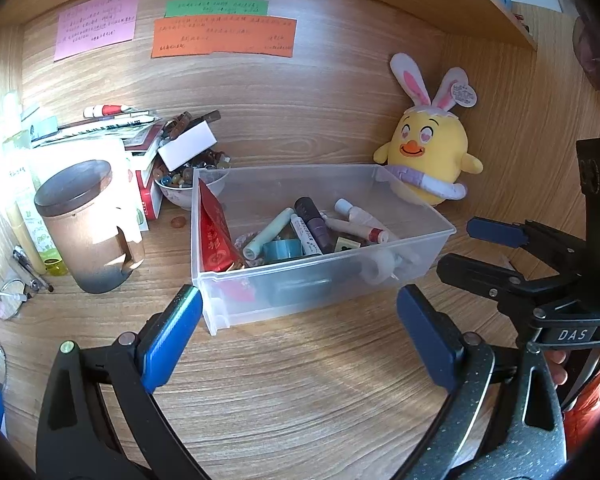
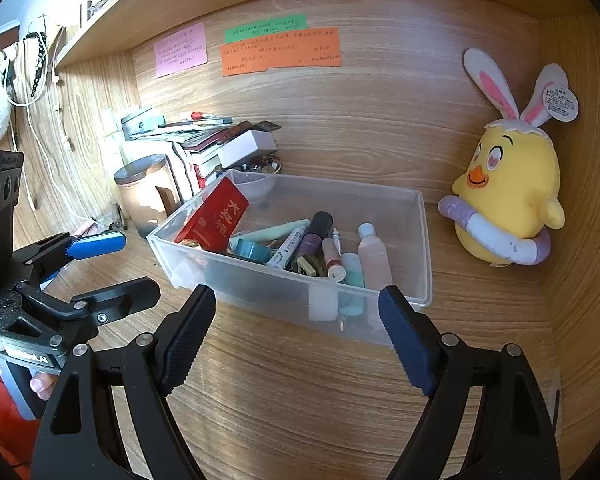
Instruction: Organize objects
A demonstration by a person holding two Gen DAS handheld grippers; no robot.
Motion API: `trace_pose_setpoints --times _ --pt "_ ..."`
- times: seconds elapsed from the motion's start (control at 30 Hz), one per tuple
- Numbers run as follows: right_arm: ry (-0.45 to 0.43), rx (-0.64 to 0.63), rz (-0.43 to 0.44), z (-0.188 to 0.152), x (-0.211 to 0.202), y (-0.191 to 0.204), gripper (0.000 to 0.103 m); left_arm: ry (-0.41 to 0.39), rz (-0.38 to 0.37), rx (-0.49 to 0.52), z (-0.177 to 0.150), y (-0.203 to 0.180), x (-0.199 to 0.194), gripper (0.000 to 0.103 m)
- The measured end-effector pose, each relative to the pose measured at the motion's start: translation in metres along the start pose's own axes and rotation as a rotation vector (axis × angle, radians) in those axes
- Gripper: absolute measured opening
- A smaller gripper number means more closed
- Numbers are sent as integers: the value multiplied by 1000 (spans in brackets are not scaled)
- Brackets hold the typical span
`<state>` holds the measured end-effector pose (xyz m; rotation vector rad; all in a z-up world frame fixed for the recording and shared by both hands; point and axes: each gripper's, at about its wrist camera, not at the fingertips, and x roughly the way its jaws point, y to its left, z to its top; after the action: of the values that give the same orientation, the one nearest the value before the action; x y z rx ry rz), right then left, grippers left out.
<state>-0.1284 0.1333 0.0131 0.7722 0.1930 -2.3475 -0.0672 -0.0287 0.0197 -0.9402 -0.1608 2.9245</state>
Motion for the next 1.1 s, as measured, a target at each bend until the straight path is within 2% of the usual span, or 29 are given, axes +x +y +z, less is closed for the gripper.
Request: trace_pose_setpoints --times 1.1 --pt "-3 32 -8 -1 -5 -8 83 18 -6 -1 -1 -2 5 99"
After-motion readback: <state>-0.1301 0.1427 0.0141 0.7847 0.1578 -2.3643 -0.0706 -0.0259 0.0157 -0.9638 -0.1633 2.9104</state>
